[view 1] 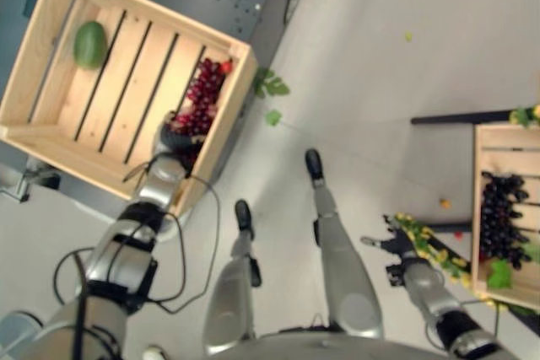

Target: Pick up the fruits from the basket on one side to the basket on the other side

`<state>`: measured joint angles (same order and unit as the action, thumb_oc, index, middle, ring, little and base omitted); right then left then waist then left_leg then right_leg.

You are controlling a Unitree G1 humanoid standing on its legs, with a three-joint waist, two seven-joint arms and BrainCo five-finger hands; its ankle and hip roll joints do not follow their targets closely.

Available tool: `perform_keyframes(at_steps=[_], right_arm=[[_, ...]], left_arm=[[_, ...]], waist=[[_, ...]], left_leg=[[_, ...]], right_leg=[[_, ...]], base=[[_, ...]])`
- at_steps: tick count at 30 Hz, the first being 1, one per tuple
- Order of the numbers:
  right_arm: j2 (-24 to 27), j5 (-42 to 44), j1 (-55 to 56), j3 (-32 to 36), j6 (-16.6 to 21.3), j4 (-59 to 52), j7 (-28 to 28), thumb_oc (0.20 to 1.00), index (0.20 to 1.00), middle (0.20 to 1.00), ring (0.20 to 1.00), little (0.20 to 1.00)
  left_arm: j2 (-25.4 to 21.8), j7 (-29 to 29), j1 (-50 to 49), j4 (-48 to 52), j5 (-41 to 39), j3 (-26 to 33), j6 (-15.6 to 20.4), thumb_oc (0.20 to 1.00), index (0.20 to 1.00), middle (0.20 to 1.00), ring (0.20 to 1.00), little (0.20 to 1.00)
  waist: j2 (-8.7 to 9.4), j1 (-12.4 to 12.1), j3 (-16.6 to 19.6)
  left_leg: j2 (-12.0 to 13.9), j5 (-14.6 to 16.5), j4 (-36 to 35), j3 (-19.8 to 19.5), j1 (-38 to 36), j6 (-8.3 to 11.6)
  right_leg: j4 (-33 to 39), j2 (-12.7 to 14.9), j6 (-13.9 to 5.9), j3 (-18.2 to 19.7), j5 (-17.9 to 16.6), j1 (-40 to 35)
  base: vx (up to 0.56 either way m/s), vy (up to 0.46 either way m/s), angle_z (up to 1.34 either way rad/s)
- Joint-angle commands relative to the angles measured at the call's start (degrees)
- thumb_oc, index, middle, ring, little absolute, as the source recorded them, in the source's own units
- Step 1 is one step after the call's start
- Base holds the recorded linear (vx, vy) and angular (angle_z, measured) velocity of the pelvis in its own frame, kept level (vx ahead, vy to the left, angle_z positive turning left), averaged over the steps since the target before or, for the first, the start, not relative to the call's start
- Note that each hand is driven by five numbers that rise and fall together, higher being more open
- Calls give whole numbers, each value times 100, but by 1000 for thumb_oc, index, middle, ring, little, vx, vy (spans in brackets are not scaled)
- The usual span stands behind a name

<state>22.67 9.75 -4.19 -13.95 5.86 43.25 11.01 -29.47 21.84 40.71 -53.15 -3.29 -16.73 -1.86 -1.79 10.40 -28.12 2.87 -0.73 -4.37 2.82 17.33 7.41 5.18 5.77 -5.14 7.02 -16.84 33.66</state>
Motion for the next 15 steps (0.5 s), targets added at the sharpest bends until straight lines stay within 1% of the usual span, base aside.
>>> perform_keyframes(at_steps=[1, 6, 7, 9, 10, 15], right_arm=[[79, 160, 399, -140, 167, -309, 109, 1000, 1000, 1000, 1000, 1000], [101, 193, 438, -110, 239, -423, 151, 1000, 1000, 1000, 1000, 1000], [101, 193, 439, -110, 238, -423, 151, 1000, 1000, 1000, 1000, 1000], [108, 199, 450, -114, 277, -464, 161, 1000, 1000, 1000, 1000, 1000], [114, 204, 457, -112, 289, -486, 172, 1000, 1000, 1000, 1000, 1000], [113, 199, 476, -116, 320, -537, 190, 1000, 1000, 1000, 1000, 1000]], left_arm=[[-205, -113, 349, -793, -88, -59, -132, 1000, 1000, 1000, 1000, 1000], [-180, -170, 380, -737, 201, -243, -157, 1000, 1000, 1000, 1000, 1000], [-180, -170, 380, -737, 201, -243, -157, 592, 592, 592, 592, 592], [-166, -197, 404, -711, 382, -351, -192, 288, 288, 288, 288, 288], [-170, -186, 409, -678, 445, -379, -194, 200, 200, 200, 200, 200], [-138, -140, 400, -619, 515, -401, -186, 200, 200, 200, 200, 200]], waist=[[347, 154, 40], [372, 167, 31], [372, 167, 32], [373, 173, 27], [375, 168, 22], [397, 163, 19]], left_leg=[[-250, -631, 176, -398, 1030, -233], [-246, -630, 206, -425, 1111, -232], [-246, -630, 206, -425, 1111, -232], [-262, -632, 204, -432, 1144, -232], [-269, -632, 204, -433, 1161, -231], [-268, -643, 205, -468, 1209, -233]], right_leg=[[-192, -221, -276, -104, 487, 128], [-218, -228, -270, -94, 491, 197], [-218, -228, -270, -94, 491, 197], [-210, -230, -272, -93, 489, 211], [-209, -230, -272, -92, 487, 224], [-204, -241, -269, -100, 488, 254]], base=[[0, 0, 0], [0, 0, 0], [0, 0, 0], [-2, 0, 2], [0, 0, 0], [0, 0, 0]])
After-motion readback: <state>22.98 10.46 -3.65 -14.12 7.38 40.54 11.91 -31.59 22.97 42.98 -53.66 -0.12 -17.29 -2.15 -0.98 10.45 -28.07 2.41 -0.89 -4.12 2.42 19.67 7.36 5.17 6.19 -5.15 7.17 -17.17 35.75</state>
